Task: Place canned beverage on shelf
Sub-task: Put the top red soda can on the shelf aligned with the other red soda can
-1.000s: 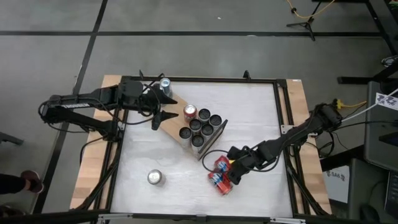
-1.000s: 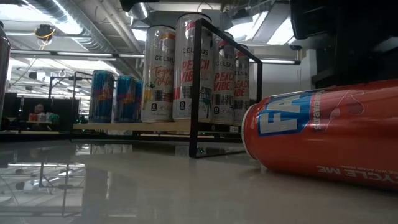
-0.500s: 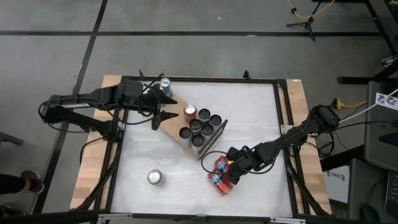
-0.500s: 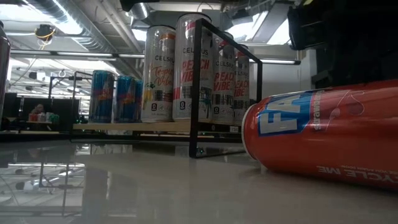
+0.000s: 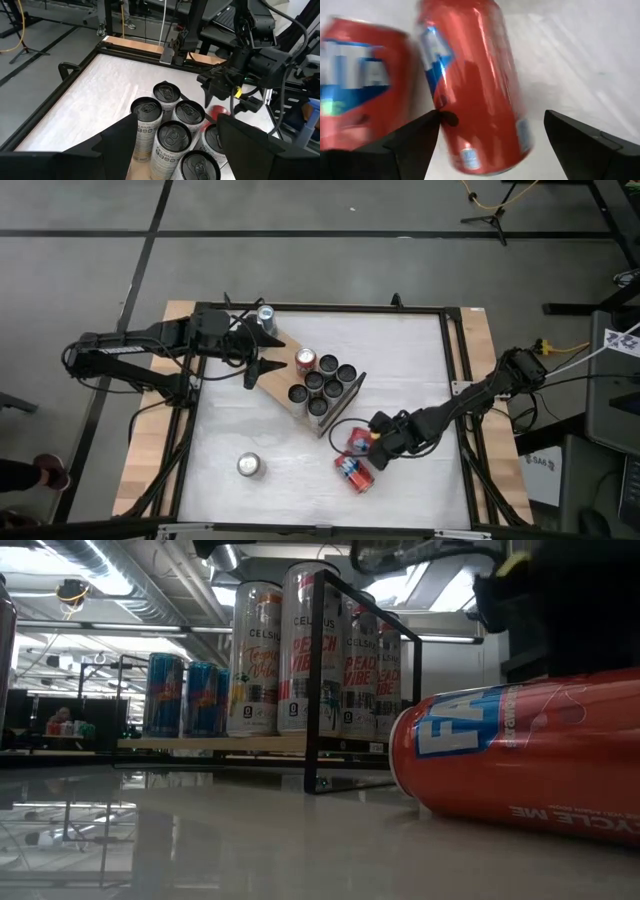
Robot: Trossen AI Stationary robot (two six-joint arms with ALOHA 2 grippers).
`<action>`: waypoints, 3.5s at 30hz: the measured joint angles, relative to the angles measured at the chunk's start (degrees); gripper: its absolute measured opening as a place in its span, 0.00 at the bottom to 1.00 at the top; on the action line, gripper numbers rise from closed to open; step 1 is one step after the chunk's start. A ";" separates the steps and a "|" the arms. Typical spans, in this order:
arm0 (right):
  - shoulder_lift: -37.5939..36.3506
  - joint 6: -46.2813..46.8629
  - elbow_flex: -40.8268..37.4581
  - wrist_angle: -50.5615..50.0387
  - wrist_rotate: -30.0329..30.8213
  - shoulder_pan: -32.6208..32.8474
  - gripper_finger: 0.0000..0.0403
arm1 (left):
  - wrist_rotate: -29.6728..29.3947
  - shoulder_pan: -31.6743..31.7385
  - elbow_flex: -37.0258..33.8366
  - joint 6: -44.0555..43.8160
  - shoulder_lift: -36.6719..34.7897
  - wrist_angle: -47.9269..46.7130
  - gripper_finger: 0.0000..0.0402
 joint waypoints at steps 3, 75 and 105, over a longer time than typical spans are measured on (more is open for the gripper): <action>-0.37 0.37 0.57 -3.45 0.73 -0.79 0.88 | 0.00 0.00 0.00 0.00 0.00 0.00 0.66; 1.24 -15.13 -7.05 9.38 6.76 -1.77 0.78 | -0.04 0.02 0.00 -0.01 0.00 -0.01 0.66; 1.42 -15.25 -7.22 10.33 3.44 -1.87 0.79 | -0.04 0.02 0.00 0.00 0.00 0.00 0.66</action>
